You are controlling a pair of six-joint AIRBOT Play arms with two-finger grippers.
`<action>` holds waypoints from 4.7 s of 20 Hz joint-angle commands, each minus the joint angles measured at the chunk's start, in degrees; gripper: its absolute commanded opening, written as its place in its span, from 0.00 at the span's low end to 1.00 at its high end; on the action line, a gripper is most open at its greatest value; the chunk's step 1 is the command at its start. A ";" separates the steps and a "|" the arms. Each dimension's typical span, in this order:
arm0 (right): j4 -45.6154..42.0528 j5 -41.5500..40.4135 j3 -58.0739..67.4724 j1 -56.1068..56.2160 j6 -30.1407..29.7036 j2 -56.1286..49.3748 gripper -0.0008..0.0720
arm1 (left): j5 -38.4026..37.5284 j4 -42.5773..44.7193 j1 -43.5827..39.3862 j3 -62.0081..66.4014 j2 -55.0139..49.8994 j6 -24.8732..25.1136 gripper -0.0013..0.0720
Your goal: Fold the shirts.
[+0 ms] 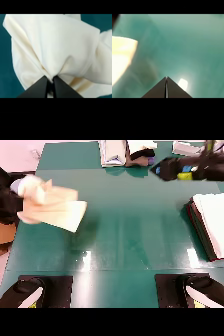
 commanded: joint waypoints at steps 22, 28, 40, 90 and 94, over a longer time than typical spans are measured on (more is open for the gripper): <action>0.04 7.48 4.00 -10.19 0.26 0.70 0.04 | -3.78 -14.51 -7.41 8.70 -39.01 6.60 0.75; 0.00 5.53 3.78 -10.19 0.26 0.66 0.04 | 8.44 -21.33 -6.67 -20.22 -28.52 8.44 0.87; 0.04 7.30 3.78 -10.16 0.26 -1.03 0.04 | 33.75 -29.88 -8.81 -34.82 -29.00 13.03 0.17; -7.67 13.66 14.99 -1.73 7.78 6.05 0.04 | 12.98 -22.53 8.26 19.65 -8.41 13.46 0.05; -7.52 13.29 -2.01 -1.70 11.87 6.16 0.04 | 8.17 -22.51 8.26 12.15 -17.88 13.44 0.05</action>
